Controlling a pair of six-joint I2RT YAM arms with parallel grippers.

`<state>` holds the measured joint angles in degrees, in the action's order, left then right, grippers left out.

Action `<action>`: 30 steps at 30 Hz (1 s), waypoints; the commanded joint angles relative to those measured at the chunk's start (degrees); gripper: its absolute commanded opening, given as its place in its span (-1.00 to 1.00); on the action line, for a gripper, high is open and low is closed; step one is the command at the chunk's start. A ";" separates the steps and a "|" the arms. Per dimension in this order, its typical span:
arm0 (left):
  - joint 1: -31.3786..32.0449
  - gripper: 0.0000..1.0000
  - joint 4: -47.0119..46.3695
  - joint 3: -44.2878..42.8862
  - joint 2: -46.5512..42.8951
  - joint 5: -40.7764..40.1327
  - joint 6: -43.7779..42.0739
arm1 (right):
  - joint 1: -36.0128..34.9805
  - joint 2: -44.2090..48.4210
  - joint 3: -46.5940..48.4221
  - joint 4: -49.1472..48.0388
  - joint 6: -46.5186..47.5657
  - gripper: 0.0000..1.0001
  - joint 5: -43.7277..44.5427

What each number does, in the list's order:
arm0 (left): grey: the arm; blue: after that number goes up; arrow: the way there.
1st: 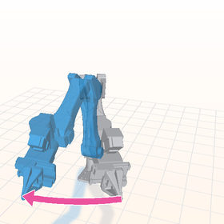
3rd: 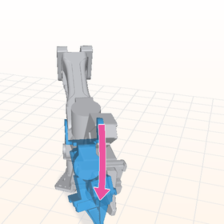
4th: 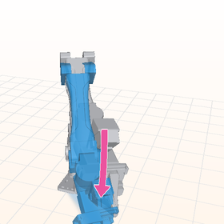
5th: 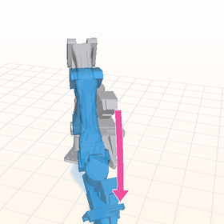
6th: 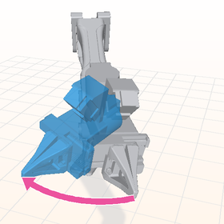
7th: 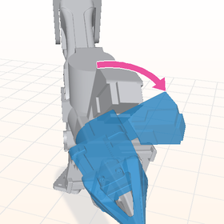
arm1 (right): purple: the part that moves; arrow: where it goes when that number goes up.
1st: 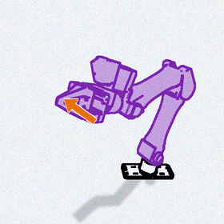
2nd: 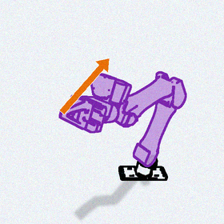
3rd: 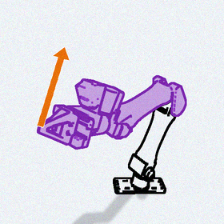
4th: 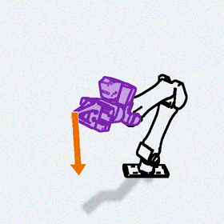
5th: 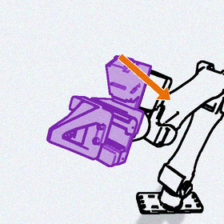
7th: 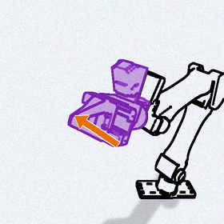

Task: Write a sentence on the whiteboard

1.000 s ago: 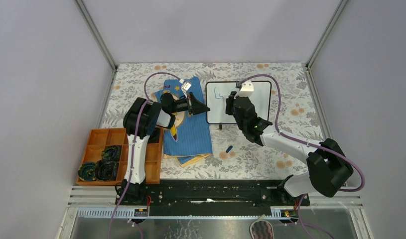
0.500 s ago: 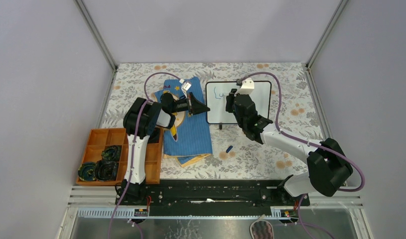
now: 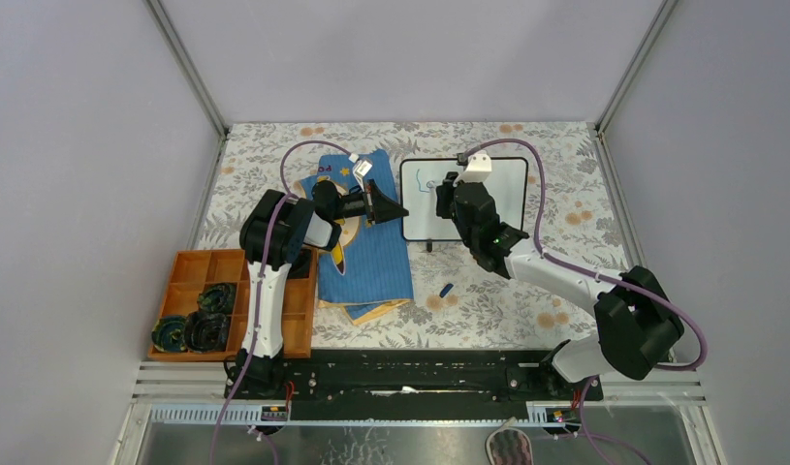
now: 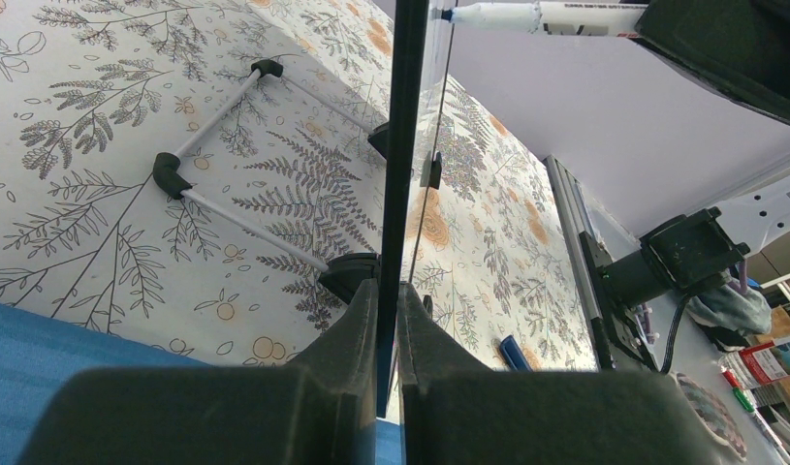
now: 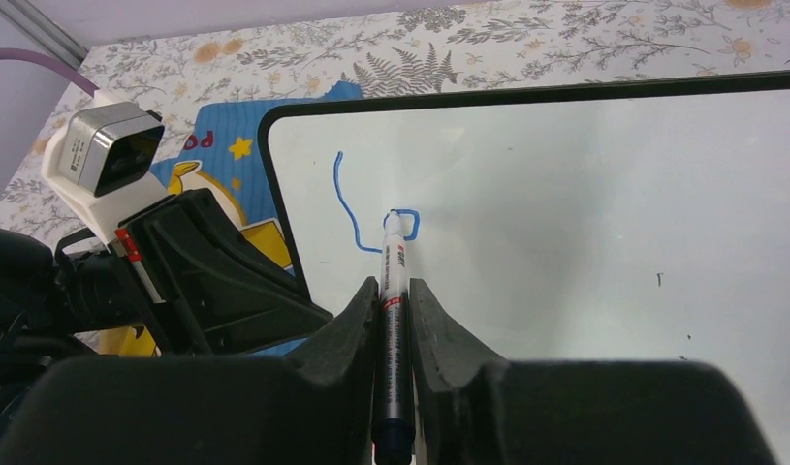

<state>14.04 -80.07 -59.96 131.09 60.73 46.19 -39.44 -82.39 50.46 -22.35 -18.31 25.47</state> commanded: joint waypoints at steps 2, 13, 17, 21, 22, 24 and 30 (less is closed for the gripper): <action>-1.12 -1.00 1.67 1.17 -0.10 0.05 -0.99 | 0.67 -1.09 2.63 -1.36 -0.54 -1.00 -1.78; -1.12 -1.00 2.03 1.25 -0.13 0.09 -1.28 | 0.68 3.95 -0.08 -1.12 -1.15 -1.00 -0.30; -1.13 -1.00 2.11 1.34 -0.30 0.09 -1.37 | 0.70 7.22 -2.47 -1.22 -1.22 -1.00 1.23; -1.12 -1.00 2.42 1.43 -0.48 0.00 -1.71 | 0.81 8.20 -3.59 -1.02 -0.52 -1.00 3.18; -1.12 -1.00 2.46 1.51 -0.59 -0.04 -1.80 | 0.92 8.17 -3.76 -1.06 -0.64 -1.00 3.24; -1.12 -1.00 2.66 1.64 -0.78 -0.08 -2.09 | 1.08 7.85 -3.74 -1.19 -0.70 -1.00 3.05; -1.13 -1.00 3.26 1.61 -1.01 -0.11 -2.51 | 1.12 6.10 -2.67 -1.69 -1.15 -1.00 1.50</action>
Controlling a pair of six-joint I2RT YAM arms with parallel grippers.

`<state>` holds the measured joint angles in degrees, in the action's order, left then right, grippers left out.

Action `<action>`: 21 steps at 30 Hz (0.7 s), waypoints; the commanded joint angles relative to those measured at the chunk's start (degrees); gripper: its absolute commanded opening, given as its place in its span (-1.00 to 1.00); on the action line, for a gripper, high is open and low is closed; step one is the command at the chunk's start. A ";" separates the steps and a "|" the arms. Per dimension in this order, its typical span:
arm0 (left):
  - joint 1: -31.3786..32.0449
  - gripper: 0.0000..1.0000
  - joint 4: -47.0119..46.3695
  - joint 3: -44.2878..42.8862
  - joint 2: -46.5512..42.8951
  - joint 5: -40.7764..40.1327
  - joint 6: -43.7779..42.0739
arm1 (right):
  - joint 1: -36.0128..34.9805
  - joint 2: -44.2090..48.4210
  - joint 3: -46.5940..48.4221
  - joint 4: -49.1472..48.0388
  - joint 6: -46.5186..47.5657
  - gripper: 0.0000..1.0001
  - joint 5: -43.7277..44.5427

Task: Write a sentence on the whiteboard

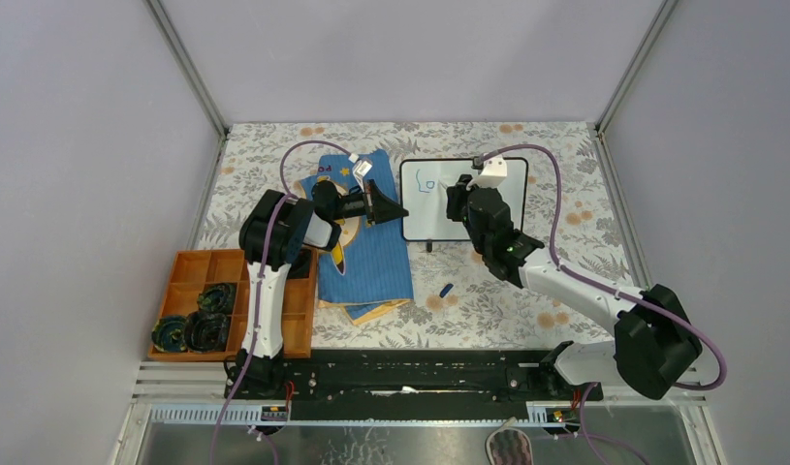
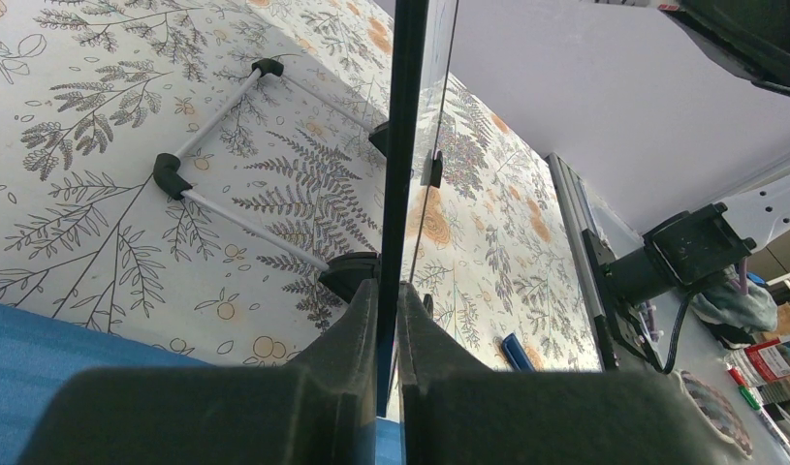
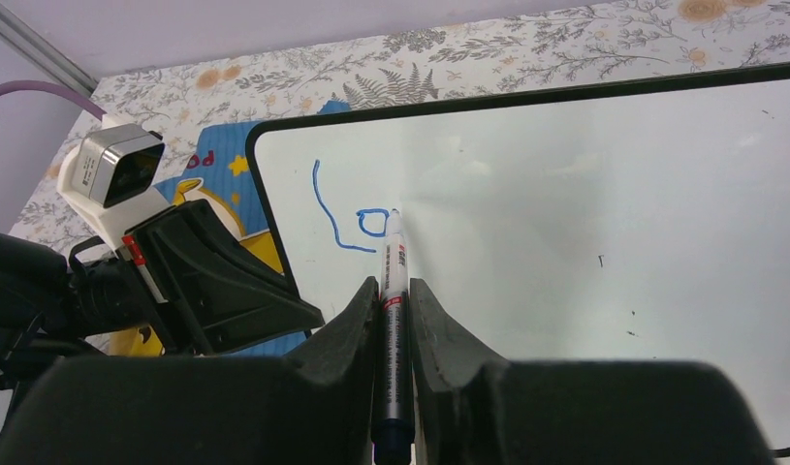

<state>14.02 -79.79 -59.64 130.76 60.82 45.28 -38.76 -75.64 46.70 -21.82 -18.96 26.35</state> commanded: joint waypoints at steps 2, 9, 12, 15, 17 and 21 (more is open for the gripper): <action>-1.10 -1.00 2.97 1.28 -0.59 -0.22 -1.60 | 0.44 -1.05 1.28 -2.61 -0.56 -1.00 0.31; -1.10 -1.00 2.97 1.19 -0.43 -0.18 -1.57 | 0.37 -2.29 2.23 -3.54 -0.69 -1.00 -0.47; -1.15 -1.00 3.02 1.19 -0.29 -0.09 -1.52 | 0.44 -2.58 2.43 -4.27 -0.71 -1.00 -0.70; -1.12 -1.00 3.06 1.08 -0.16 -0.13 -1.51 | 0.44 -2.92 2.80 -4.63 -0.56 -1.00 -0.78; -1.10 -1.00 3.06 1.06 -0.09 -0.09 -1.43 | 0.44 -3.02 2.94 -4.88 -0.51 -1.00 -0.62; -1.10 -1.00 2.97 1.01 0.02 0.00 -1.42 | 0.47 -3.42 3.24 -5.09 -0.31 -1.00 -0.38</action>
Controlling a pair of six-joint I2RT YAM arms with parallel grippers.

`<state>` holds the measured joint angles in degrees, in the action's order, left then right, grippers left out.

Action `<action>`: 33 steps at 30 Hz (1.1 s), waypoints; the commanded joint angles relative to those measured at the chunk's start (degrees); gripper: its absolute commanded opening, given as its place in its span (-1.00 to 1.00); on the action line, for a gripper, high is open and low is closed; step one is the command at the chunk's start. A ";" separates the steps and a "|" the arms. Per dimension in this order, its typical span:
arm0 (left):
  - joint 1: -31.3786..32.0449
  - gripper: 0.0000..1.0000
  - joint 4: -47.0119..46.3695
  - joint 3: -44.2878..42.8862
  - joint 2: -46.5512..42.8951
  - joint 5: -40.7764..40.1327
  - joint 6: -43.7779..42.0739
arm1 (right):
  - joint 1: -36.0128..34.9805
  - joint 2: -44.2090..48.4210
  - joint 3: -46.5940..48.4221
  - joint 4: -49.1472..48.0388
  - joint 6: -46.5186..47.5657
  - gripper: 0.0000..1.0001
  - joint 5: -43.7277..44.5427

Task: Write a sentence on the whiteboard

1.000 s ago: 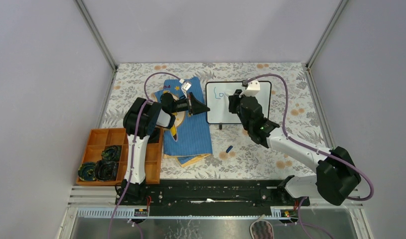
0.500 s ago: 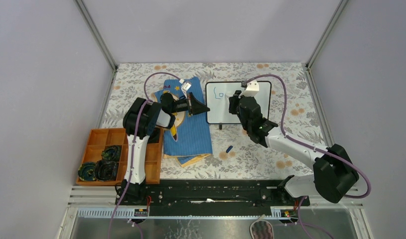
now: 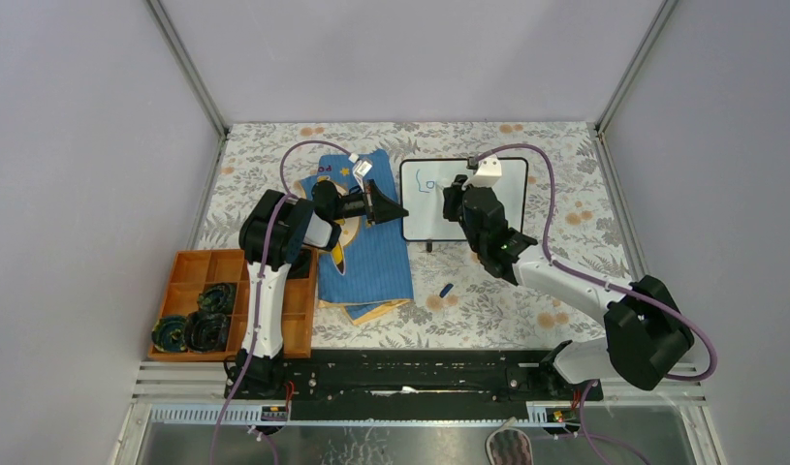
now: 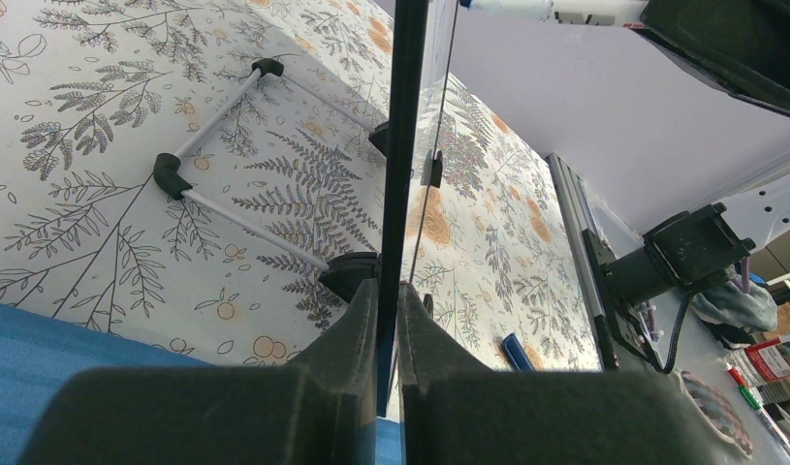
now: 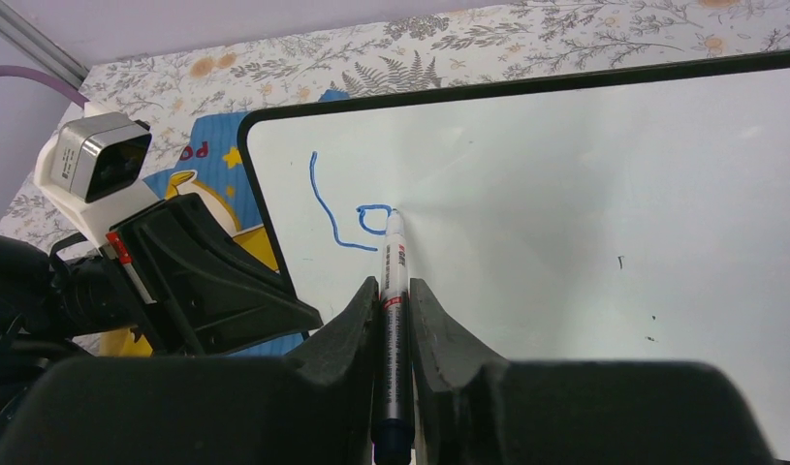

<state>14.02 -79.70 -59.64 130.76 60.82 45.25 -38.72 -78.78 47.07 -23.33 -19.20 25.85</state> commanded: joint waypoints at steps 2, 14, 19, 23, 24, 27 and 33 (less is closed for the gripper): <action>-1.10 -1.00 2.88 1.01 0.11 -0.04 -1.31 | 0.56 -0.63 3.17 -3.35 -0.05 -1.00 0.25; -1.10 -1.00 2.97 1.06 -0.07 -0.06 -1.40 | 1.29 -1.82 2.39 -1.45 -0.90 -1.00 0.81; -1.19 -1.00 3.18 1.31 -0.22 -0.16 -1.76 | 1.28 -0.61 0.89 -0.94 -0.77 -1.00 0.99; -1.19 -1.00 3.75 1.36 -0.61 -0.18 -2.25 | 1.26 0.26 -0.29 -0.75 -0.64 -1.00 1.32; -1.23 -1.00 3.76 1.38 -0.60 -0.17 -2.32 | 1.29 0.36 -0.45 -0.50 -0.73 -1.00 1.32; -1.19 -1.00 4.25 1.54 -0.89 -0.26 -2.73 | 1.24 0.79 -1.16 -0.07 -1.05 -1.00 1.32; -1.19 -1.00 4.95 1.72 -1.30 -0.35 -3.33 | 1.34 1.41 -2.45 0.51 -1.65 -1.00 1.63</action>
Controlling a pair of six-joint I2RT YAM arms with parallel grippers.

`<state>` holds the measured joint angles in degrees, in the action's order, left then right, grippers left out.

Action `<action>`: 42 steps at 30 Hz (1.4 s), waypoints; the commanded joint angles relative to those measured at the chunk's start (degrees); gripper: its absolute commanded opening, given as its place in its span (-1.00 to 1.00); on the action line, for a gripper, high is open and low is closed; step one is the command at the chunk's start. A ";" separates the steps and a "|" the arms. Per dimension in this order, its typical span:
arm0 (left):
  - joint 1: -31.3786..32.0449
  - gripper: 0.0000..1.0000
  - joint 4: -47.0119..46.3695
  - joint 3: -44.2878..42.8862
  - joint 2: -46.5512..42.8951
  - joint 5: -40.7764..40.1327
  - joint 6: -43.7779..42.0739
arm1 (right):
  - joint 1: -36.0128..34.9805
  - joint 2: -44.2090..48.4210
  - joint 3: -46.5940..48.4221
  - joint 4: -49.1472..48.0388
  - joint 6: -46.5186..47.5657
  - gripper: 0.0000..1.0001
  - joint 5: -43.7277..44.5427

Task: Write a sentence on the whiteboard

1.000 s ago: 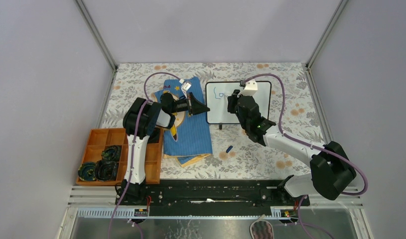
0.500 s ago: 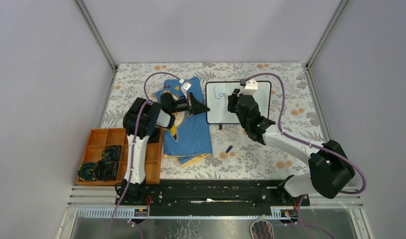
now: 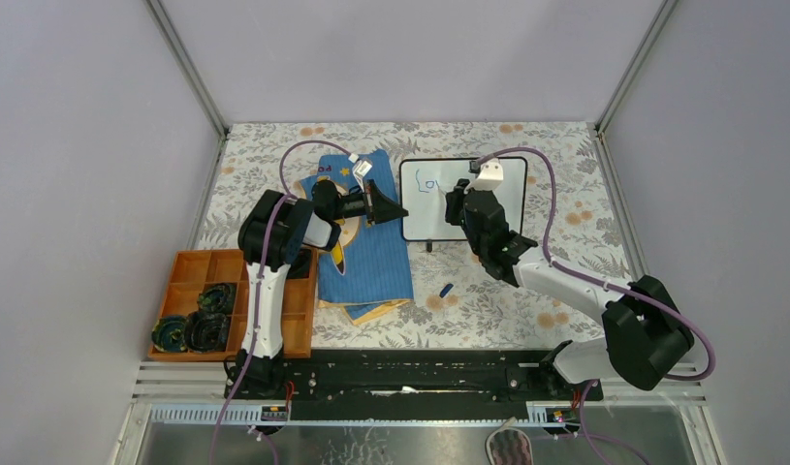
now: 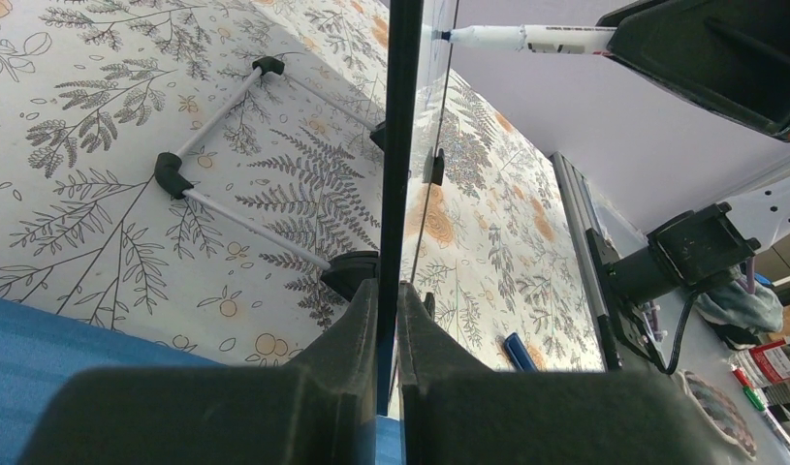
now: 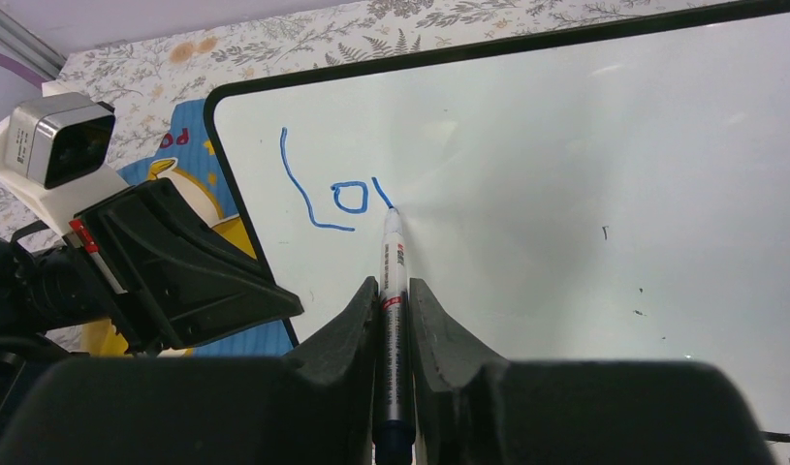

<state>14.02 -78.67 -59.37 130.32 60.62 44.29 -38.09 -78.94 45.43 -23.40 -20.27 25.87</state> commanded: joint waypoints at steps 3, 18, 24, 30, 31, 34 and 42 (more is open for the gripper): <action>-1.19 -1.00 4.04 1.50 -0.86 -0.15 -2.50 | 0.67 1.85 -0.96 0.70 -0.49 -1.00 1.84; -1.10 -1.00 4.10 1.56 -0.73 -0.16 -2.63 | 1.33 0.98 3.29 1.09 0.79 -1.00 3.07; -1.10 -1.00 4.14 1.63 -0.77 -0.11 -2.63 | 1.95 0.81 3.77 0.87 0.76 -1.00 2.86; -1.10 -1.00 4.36 1.63 -0.82 -0.06 -2.80 | 2.28 0.49 4.48 0.48 0.76 -1.00 2.64; -1.10 -1.00 4.40 1.63 -0.78 -0.09 -2.81 | 2.25 0.46 4.61 0.42 0.76 -1.00 2.64; -1.10 -1.00 4.49 1.63 -0.77 -0.06 -2.97 | 2.40 0.45 4.95 0.61 0.92 -1.00 2.52; -1.10 -1.00 4.58 1.62 -0.77 -0.13 -3.02 | 2.36 3.78 2.85 1.20 0.35 -1.00 1.34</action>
<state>14.02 -77.34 -59.27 129.78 60.66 43.22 -36.32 -78.41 47.86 -21.56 -20.18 26.04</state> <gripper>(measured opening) 0.115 0.193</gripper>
